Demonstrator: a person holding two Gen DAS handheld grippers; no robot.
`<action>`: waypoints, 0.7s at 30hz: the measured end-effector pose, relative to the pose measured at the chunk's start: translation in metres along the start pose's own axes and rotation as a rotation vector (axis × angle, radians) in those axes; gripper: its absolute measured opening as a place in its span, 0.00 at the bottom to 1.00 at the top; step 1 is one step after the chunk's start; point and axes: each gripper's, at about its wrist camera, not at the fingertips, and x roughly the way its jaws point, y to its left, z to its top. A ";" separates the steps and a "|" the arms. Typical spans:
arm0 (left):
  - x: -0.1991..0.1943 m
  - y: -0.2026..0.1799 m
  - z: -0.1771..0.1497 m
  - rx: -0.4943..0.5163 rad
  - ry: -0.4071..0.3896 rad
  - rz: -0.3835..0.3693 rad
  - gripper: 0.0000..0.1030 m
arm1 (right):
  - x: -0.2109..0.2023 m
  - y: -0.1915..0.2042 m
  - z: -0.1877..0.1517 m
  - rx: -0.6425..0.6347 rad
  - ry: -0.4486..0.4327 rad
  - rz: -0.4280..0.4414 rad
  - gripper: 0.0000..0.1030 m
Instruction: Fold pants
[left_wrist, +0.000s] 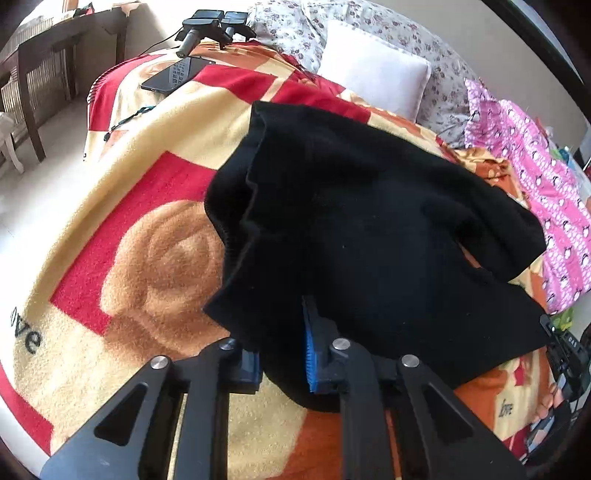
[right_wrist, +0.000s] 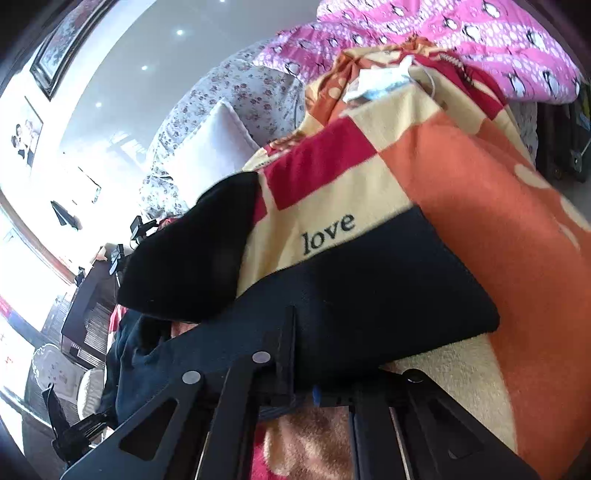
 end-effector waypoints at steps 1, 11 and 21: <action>-0.004 0.002 0.002 0.003 0.002 -0.019 0.11 | -0.006 0.003 0.000 -0.008 -0.006 0.004 0.05; -0.043 0.013 0.001 0.089 0.005 -0.058 0.11 | -0.064 0.020 -0.011 -0.099 -0.012 -0.026 0.07; -0.051 0.014 -0.005 0.158 -0.019 0.104 0.49 | -0.070 -0.014 -0.014 -0.119 0.047 -0.316 0.37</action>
